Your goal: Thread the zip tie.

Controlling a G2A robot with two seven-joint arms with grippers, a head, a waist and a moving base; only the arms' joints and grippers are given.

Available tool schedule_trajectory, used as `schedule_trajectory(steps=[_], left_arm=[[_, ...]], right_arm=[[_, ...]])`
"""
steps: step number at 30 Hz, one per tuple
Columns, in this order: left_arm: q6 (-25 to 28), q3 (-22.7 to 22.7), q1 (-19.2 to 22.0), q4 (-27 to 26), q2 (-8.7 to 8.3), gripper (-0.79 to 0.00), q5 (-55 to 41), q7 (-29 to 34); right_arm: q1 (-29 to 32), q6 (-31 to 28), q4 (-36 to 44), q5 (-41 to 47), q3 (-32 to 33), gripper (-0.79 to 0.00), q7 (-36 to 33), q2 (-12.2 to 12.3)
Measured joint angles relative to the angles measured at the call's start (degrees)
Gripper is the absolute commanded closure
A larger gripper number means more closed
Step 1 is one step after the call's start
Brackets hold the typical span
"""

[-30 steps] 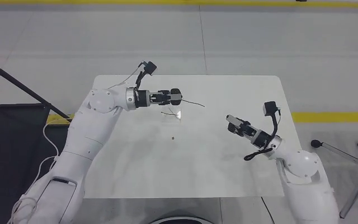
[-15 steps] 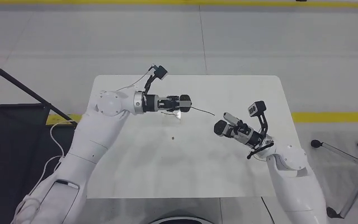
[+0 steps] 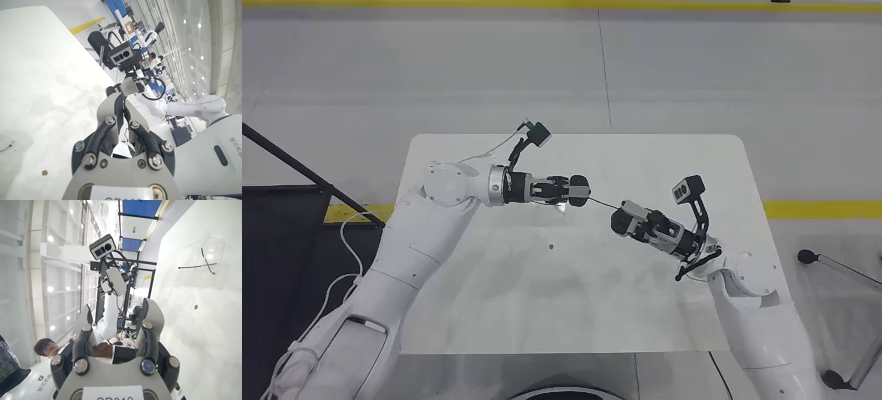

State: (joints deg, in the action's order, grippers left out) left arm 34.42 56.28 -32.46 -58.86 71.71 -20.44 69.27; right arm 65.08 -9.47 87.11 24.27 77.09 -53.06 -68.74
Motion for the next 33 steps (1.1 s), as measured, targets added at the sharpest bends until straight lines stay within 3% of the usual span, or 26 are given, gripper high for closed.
schedule_trajectory(steps=[3,17,24,25,31,32,33], left_arm=[[-0.15,-0.44,0.24,0.45,0.11,0.000,-0.17,0.30],[-0.15,-2.15,1.41,1.95,0.59,0.000,-0.98,0.74],[0.03,-2.54,1.73,2.37,0.65,0.000,-1.09,0.56],[0.04,-2.60,1.75,2.38,0.66,0.000,-1.17,0.55],[0.17,-2.95,1.90,2.48,0.65,-0.015,-1.54,0.42],[0.29,-2.96,1.91,2.59,0.65,-0.299,-1.65,0.31],[0.40,-2.94,1.92,2.73,0.65,-0.785,-1.79,0.19]], right_arm=[[-0.22,-0.01,-0.17,-0.04,-0.20,-0.351,0.16,0.04],[-0.55,-0.30,-0.48,0.04,-0.60,-0.179,-0.10,0.37],[-0.87,-0.42,-0.97,0.22,-0.81,-0.052,-0.13,0.50],[-0.92,-0.39,-1.05,0.22,-0.83,-0.006,-0.09,0.52],[-1.14,-0.43,-1.34,0.27,-1.01,0.000,0.09,0.62],[-1.16,-0.44,-1.38,0.27,-1.04,0.000,0.18,0.64],[-1.18,-0.45,-1.39,0.26,-1.06,0.000,0.25,0.66]])
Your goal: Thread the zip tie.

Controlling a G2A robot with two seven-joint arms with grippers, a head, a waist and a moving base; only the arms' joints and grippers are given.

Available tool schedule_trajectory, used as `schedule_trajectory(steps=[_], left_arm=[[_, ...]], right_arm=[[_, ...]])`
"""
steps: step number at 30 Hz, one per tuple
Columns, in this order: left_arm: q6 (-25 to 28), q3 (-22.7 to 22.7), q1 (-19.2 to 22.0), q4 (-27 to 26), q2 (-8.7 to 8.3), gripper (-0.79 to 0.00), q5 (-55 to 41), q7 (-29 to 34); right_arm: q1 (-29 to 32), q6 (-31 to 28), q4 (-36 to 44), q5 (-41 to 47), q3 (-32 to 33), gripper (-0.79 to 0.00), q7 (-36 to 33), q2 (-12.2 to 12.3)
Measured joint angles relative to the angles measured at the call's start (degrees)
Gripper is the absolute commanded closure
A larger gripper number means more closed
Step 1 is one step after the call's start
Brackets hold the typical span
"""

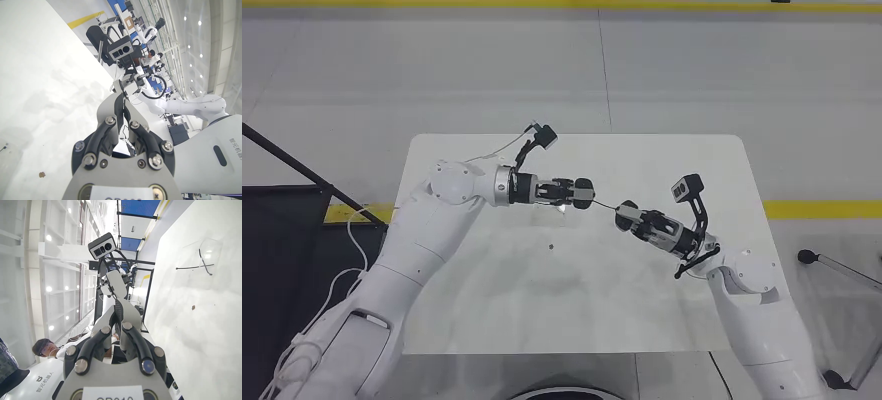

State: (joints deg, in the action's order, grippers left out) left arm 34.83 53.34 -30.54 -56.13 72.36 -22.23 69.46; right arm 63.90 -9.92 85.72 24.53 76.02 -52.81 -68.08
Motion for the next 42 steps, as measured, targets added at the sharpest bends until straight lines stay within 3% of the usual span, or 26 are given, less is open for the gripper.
schedule_trajectory(steps=[4,13,18,32,35,38,40,42], left_arm=[[0.35,0.60,0.15,0.84,0.05,-0.785,-0.43,-2.08],[3.94,2.44,-2.62,-0.92,0.23,-0.785,2.86,-16.06],[2.88,1.77,-4.23,-3.29,0.62,-0.785,7.45,-23.47],[2.78,1.72,-4.30,-3.42,0.62,-0.785,7.63,-23.60],[1.73,1.30,-6.10,-5.12,0.85,-0.785,8.42,-26.58],[1.56,0.75,-7.66,-6.49,1.34,-0.727,11.67,-33.11],[2.14,0.27,-8.60,-7.51,1.78,-0.548,13.95,-37.97],[2.97,-0.47,-9.84,-8.33,2.35,-0.483,15.61,-43.15]], right_arm=[[0.15,-0.52,0.25,-1.04,0.33,0.000,2.02,0.08],[4.71,-1.23,7.81,-6.76,0.65,0.000,19.65,-0.33],[6.44,-0.93,11.35,-8.50,-0.78,0.000,28.13,-0.88],[6.60,-0.71,11.85,-8.72,-1.09,0.000,29.25,-0.97],[6.83,-0.67,12.02,-8.58,-1.11,0.000,29.70,-1.02],[7.55,-0.73,12.71,-7.53,-1.38,0.000,32.74,-1.32],[7.71,-0.93,13.00,-6.93,-1.73,0.000,34.93,-1.56],[7.69,-1.24,13.13,-6.91,-2.33,0.000,37.21,-1.84]])
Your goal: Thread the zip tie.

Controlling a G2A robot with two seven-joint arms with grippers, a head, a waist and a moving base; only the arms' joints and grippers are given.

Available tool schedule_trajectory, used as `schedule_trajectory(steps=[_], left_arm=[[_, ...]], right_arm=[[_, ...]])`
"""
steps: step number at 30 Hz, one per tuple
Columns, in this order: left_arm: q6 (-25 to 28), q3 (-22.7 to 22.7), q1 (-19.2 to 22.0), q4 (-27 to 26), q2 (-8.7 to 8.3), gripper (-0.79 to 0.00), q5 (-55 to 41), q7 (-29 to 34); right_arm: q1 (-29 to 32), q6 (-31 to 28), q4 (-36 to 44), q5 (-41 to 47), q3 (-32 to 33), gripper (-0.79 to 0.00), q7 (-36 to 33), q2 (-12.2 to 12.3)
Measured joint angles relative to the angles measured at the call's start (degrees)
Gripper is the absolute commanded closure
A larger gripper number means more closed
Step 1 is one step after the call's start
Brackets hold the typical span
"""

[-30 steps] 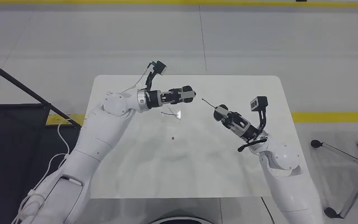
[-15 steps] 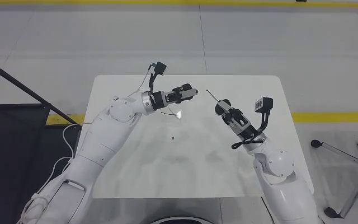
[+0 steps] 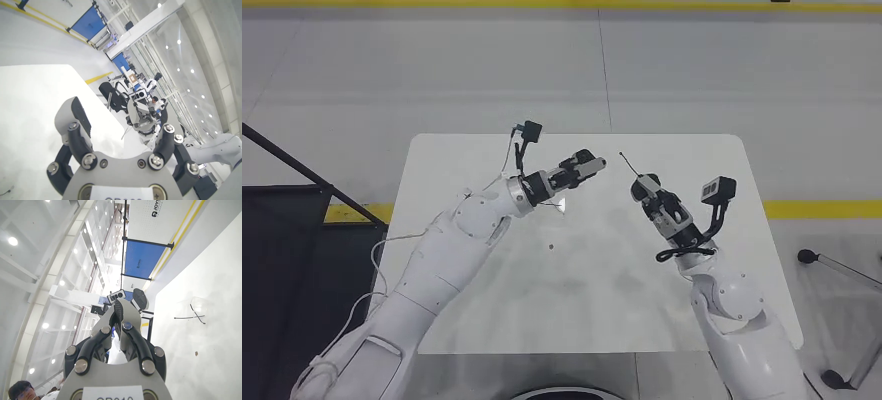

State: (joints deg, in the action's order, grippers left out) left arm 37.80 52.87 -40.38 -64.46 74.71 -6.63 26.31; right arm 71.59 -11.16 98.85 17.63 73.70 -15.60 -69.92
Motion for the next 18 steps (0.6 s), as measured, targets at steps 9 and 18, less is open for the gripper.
schedule_trajectory(steps=[9,18], left_arm=[[2.23,-4.30,-0.91,1.64,2.80,-0.388,0.83,-9.27],[4.82,-6.05,0.98,6.11,4.97,-0.369,-2.83,-9.04]], right_arm=[[-0.53,-1.41,0.01,-3.73,-3.33,0.000,6.36,-1.06],[-0.76,-1.55,-0.41,-6.23,-4.04,0.000,7.76,-1.56]])
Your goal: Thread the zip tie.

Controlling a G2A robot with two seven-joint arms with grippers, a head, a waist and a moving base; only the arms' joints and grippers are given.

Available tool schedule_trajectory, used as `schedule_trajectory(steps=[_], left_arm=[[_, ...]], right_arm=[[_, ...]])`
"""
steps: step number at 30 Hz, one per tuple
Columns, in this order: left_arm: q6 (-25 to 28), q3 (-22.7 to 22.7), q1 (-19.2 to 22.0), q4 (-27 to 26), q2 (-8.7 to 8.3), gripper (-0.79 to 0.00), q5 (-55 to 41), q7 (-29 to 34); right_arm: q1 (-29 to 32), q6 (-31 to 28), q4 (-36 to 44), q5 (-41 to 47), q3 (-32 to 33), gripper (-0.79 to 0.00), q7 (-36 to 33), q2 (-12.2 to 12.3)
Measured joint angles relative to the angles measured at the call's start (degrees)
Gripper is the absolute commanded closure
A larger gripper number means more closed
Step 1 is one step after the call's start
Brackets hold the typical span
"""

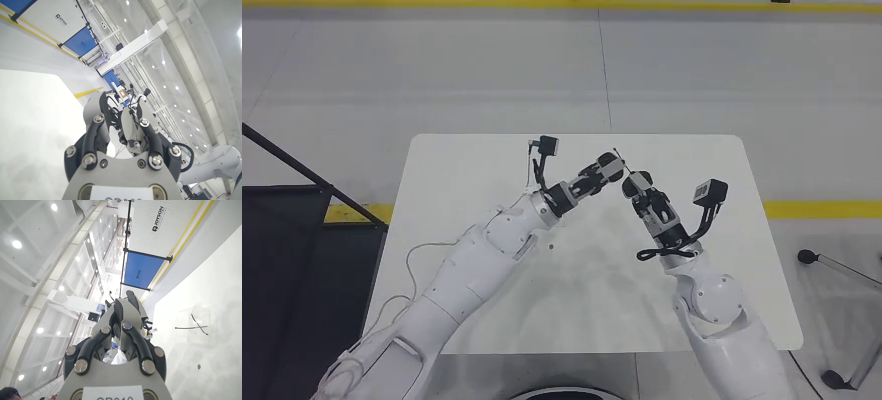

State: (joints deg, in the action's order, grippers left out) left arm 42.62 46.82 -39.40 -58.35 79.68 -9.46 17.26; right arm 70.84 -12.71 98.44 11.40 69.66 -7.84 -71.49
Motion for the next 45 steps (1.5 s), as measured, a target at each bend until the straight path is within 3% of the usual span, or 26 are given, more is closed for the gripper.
schedule_trajectory(steps=[12,19,26,29,33,35,45], left_arm=[[1.44,-0.52,1.78,3.70,1.87,-0.296,-1.74,2.20],[2.04,-0.23,2.24,5.10,2.61,-0.172,-2.08,3.09],[2.47,0.29,2.40,6.17,3.21,0.000,-2.16,3.88],[2.53,0.52,2.44,6.49,3.43,0.000,-2.18,4.23],[2.62,0.82,2.44,6.77,3.68,-0.132,-2.29,4.79],[2.61,0.98,2.45,6.92,3.81,-0.151,-2.36,5.14],[2.64,1.67,2.49,7.46,4.41,-0.099,-2.38,6.44]], right_arm=[[-0.39,-0.08,-0.87,-1.96,-0.14,0.000,0.03,-0.51],[-0.75,-0.01,-1.60,-2.45,-0.09,0.000,0.24,-0.82],[-0.84,0.07,-1.88,-3.34,0.08,0.000,0.45,-1.08],[-0.89,0.06,-2.03,-3.92,0.11,0.000,0.78,-1.21],[-0.90,-0.08,-2.07,-4.67,0.08,0.000,1.22,-1.37],[-0.87,-0.22,-2.09,-4.89,0.09,0.000,1.42,-1.46],[-0.58,-0.61,-2.00,-6.97,0.29,0.000,2.75,-1.83]])
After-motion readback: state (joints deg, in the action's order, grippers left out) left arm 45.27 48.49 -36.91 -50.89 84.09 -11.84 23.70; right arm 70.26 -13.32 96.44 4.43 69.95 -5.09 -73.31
